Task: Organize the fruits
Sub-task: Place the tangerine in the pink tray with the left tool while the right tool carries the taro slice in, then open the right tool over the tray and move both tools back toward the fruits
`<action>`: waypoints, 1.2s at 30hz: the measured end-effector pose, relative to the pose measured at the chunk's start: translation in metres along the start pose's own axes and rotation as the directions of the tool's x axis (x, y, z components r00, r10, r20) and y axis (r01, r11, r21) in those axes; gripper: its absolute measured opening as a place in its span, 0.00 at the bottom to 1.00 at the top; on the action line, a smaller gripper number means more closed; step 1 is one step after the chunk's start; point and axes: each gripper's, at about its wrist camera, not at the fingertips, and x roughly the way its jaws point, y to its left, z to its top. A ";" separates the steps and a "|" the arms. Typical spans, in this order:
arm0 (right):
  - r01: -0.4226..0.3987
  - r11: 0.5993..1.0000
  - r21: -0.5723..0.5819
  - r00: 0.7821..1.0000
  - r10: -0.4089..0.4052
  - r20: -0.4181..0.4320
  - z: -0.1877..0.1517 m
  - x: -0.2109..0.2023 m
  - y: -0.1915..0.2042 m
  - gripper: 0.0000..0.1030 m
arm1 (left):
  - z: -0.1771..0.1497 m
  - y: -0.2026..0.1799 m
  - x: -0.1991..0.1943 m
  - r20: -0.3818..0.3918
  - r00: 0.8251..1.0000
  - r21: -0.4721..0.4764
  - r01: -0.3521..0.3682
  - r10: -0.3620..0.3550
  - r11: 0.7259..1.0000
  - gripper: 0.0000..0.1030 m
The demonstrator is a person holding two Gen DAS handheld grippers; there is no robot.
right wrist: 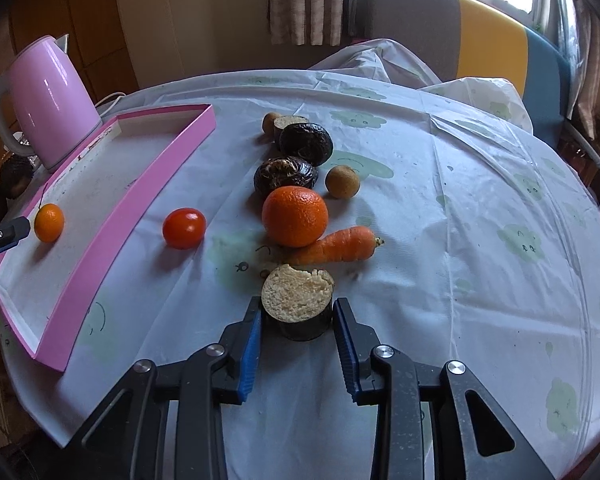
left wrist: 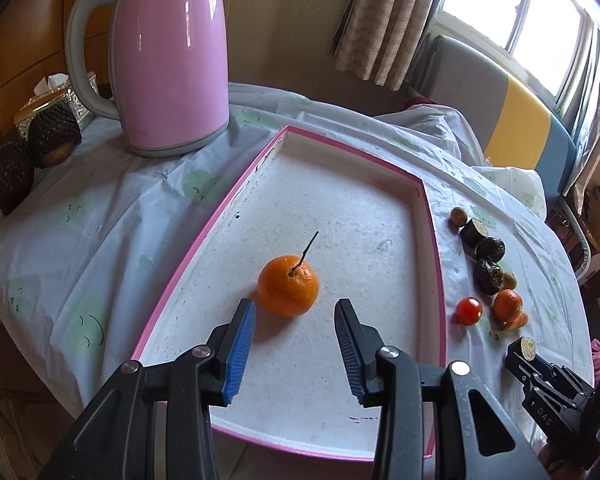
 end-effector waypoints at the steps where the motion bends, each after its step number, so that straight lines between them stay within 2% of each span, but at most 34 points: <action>1: -0.005 1.000 0.001 1.000 0.005 0.005 -0.001 -0.004 0.000 0.34 | 0.000 -0.001 -0.001 0.002 1.000 0.003 0.002 -0.002 1.000 0.41; 5: -0.059 0.998 -0.014 0.998 0.059 0.024 0.000 -0.018 0.009 0.34 | -0.001 -0.002 -0.005 0.005 1.000 0.002 0.007 -0.007 1.000 0.44; 10: -0.151 0.985 -0.086 0.987 0.155 0.039 0.012 -0.028 0.041 0.34 | -0.002 0.001 -0.008 0.010 1.000 -0.002 0.009 -0.009 1.000 0.44; 18: -0.267 0.940 -0.213 0.962 0.271 -0.012 0.033 -0.017 0.101 0.34 | -0.002 0.014 -0.008 0.001 1.000 -0.042 0.007 -0.007 0.999 0.44; 28: -0.296 0.921 -0.252 0.955 0.291 -0.061 0.062 0.019 0.150 0.35 | -0.004 0.039 -0.003 -0.032 0.999 -0.131 -0.021 0.017 0.991 0.44; 33: -0.299 0.925 -0.234 0.954 0.294 -0.055 0.060 0.022 0.152 0.56 | -0.006 0.042 -0.001 -0.039 0.999 -0.128 -0.024 0.019 0.991 0.44; 36: -0.297 0.927 -0.230 0.954 0.299 -0.027 0.056 0.013 0.145 0.59 | -0.007 0.034 -0.004 -0.020 1.000 -0.096 -0.008 0.006 0.995 0.44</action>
